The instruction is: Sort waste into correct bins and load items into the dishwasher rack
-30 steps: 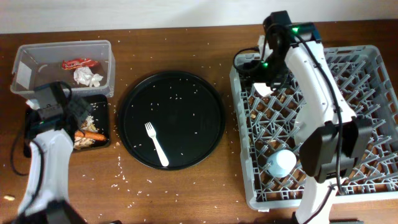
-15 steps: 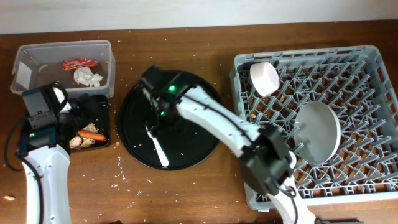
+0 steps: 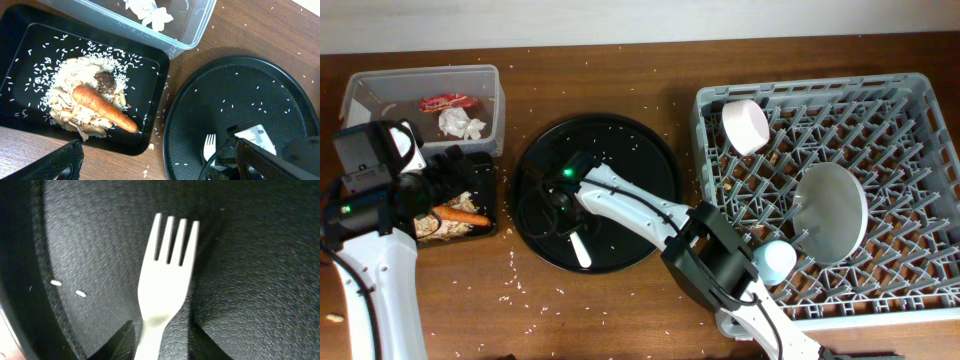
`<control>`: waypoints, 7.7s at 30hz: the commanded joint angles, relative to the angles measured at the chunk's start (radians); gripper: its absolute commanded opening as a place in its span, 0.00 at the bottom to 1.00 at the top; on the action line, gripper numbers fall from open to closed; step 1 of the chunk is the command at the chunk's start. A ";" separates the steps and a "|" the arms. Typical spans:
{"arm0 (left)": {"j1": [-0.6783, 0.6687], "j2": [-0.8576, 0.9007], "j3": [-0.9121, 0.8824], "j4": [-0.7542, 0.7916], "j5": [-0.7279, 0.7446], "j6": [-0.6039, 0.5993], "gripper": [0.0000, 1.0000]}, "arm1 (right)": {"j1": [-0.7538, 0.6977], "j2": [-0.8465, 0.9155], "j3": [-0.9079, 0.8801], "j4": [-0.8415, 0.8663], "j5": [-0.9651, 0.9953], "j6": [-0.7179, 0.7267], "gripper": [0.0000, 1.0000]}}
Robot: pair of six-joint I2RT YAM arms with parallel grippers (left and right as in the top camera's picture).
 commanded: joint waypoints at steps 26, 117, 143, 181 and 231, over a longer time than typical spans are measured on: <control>-0.230 0.138 0.015 0.056 0.018 0.005 0.95 | -0.564 -0.024 0.812 -0.700 -0.027 -0.110 0.04; -0.461 0.312 0.014 0.314 0.018 0.005 0.99 | -0.892 -2.430 -2.060 0.926 0.076 -0.274 0.98; -0.461 0.312 0.014 0.314 0.018 0.006 0.99 | -0.892 -2.440 -2.060 0.921 0.124 -0.274 0.98; -0.458 -0.107 -0.445 0.739 -0.094 0.171 0.99 | -0.892 -2.440 -2.060 0.921 0.124 -0.274 0.98; -0.284 -1.315 -1.258 0.836 -0.060 0.233 0.99 | -0.892 -2.440 -2.060 0.921 0.124 -0.274 0.98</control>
